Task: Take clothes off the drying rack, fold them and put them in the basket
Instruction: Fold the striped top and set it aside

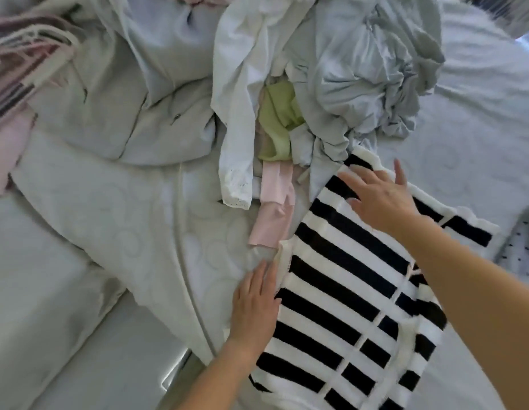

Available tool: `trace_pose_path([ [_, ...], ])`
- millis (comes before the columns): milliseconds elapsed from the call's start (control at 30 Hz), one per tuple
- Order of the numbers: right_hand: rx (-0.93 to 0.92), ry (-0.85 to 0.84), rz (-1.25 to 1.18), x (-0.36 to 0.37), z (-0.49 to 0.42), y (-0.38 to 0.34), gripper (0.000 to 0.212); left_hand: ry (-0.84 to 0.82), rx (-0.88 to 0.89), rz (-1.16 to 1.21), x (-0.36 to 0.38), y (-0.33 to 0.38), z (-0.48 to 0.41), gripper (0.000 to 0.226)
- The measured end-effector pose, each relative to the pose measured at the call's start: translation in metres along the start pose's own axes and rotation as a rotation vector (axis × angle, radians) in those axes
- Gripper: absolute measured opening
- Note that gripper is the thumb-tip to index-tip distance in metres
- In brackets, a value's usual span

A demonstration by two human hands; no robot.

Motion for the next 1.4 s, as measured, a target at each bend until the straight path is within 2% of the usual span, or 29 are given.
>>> trace_pose_path([
  [100,-0.099,0.047,0.033,-0.01,-0.036,-0.003,0.056,0.051,-0.007,0.026,-0.003,0.0,0.005,0.083],
  [200,-0.21,-0.033,0.114,-0.003,-0.058,-0.01,0.05,0.05,-0.024,0.077,-0.01,-0.006,0.009,0.085],
  [333,-0.282,-0.12,0.249,0.007,-0.064,-0.009,0.031,-0.086,0.019,0.052,-0.014,-0.008,0.016,0.075],
  [433,-0.291,-0.057,0.234,0.0,-0.059,-0.001,0.02,-0.138,-0.011,0.074,-0.016,-0.008,0.024,0.067],
  [533,-0.298,0.056,0.163,-0.008,-0.047,0.017,0.014,-0.138,-0.024,0.102,-0.022,-0.001,0.025,0.083],
  [633,-0.303,0.059,0.134,-0.006,-0.028,0.045,0.011,-0.162,0.157,0.117,-0.017,0.027,0.043,0.12],
  [700,-0.308,0.038,0.111,0.001,-0.015,0.061,0.016,-0.215,0.255,0.072,-0.001,0.041,0.058,0.128],
  [800,-0.304,0.046,0.08,0.017,0.002,0.074,0.025,-0.387,0.341,0.002,0.018,0.064,0.072,0.113],
  [900,-0.243,0.022,0.124,0.034,0.021,0.079,0.031,-0.417,0.393,0.064,0.021,0.079,0.072,0.072],
  [1000,-0.185,0.075,0.071,0.037,0.047,0.072,0.051,-0.424,0.44,0.048,0.023,0.082,0.063,0.06],
  [1100,-0.214,0.02,0.032,0.057,0.081,0.058,0.056,-0.463,0.532,-0.133,0.032,0.067,0.055,0.065],
  [1200,-0.173,-0.047,-0.006,0.08,0.118,0.051,0.058,-0.608,0.681,-0.302,0.037,0.061,0.049,0.071],
  [1400,-0.105,0.11,-0.251,0.068,0.229,0.019,0.058,-0.787,0.978,-0.398,0.026,0.058,0.044,0.096],
])
Point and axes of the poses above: each hand's wrist, its own z-axis away from the middle knuckle, its own x-axis out of the palm, y = z × x, the point moved 8 cm from there along -z, towards the middle knuckle, and after that the axes turned 11 degrees about y, right-handed, at the moved point
